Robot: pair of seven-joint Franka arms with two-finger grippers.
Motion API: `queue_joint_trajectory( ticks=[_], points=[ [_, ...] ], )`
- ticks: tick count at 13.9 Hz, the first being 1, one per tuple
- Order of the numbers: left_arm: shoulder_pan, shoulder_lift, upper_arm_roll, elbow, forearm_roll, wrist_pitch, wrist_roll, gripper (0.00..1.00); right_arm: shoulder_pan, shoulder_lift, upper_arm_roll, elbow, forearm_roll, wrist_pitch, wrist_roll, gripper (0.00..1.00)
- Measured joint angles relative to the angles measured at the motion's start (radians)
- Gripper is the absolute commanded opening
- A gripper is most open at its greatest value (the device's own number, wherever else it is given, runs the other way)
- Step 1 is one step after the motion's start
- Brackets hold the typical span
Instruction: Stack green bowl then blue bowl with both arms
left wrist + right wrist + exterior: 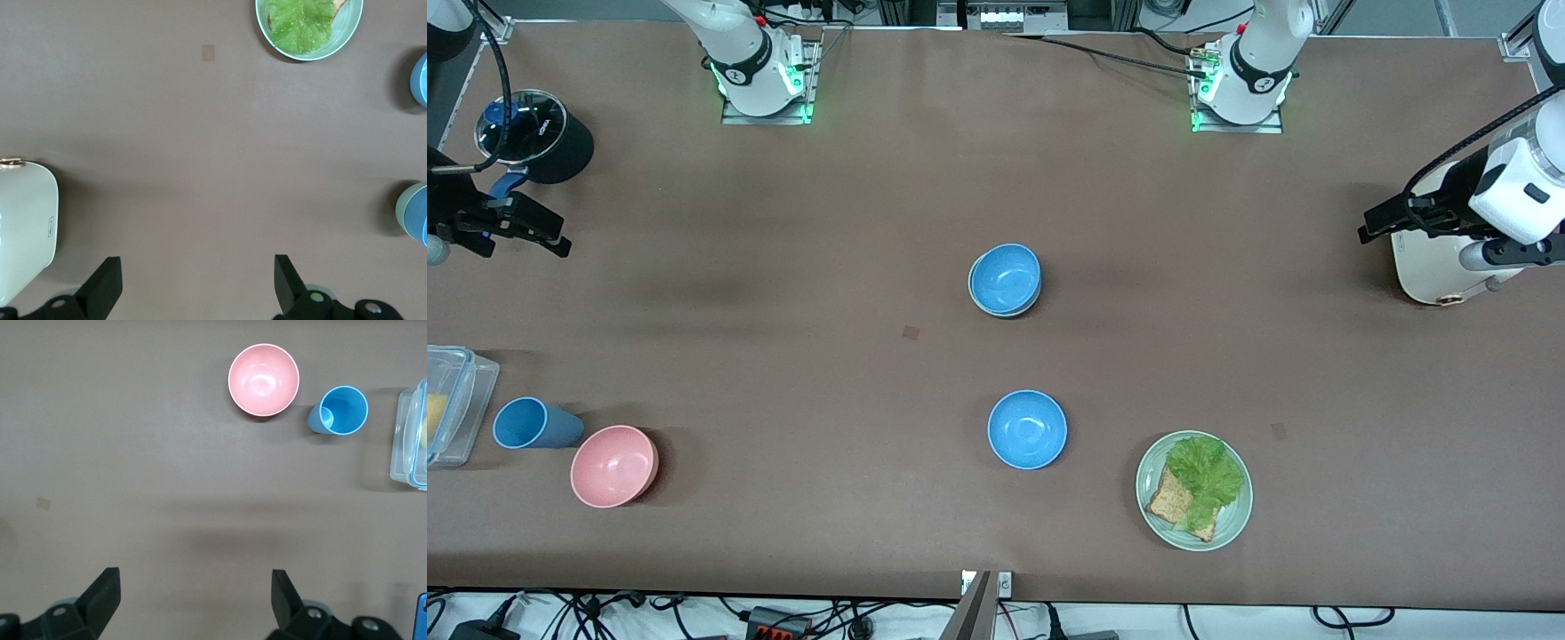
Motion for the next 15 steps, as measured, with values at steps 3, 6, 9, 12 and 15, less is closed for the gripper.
queue_joint_trajectory(
  ticks=[3,6,9,12,15],
  points=[
    [-0.035,-0.009,0.001,-0.005,0.042,0.000,0.016,1.00,0.000,0.000,0.000,0.000,0.000,0.000,0.000,1.00],
    [-0.040,-0.011,0.000,-0.007,0.044,-0.001,0.017,1.00,0.000,0.000,0.000,0.000,0.000,0.000,0.000,1.00],
    [-0.042,-0.011,-0.002,-0.007,0.044,-0.004,0.017,1.00,0.000,0.000,0.000,0.000,0.000,0.000,0.000,1.00],
    [-0.042,-0.011,-0.001,-0.009,0.044,-0.005,0.017,1.00,0.000,0.000,0.000,0.000,0.000,0.000,0.000,1.00],
    [-0.042,-0.011,-0.001,-0.009,0.044,-0.006,0.018,1.00,0.000,0.000,0.000,0.000,0.000,0.000,0.000,1.00]
  ],
)
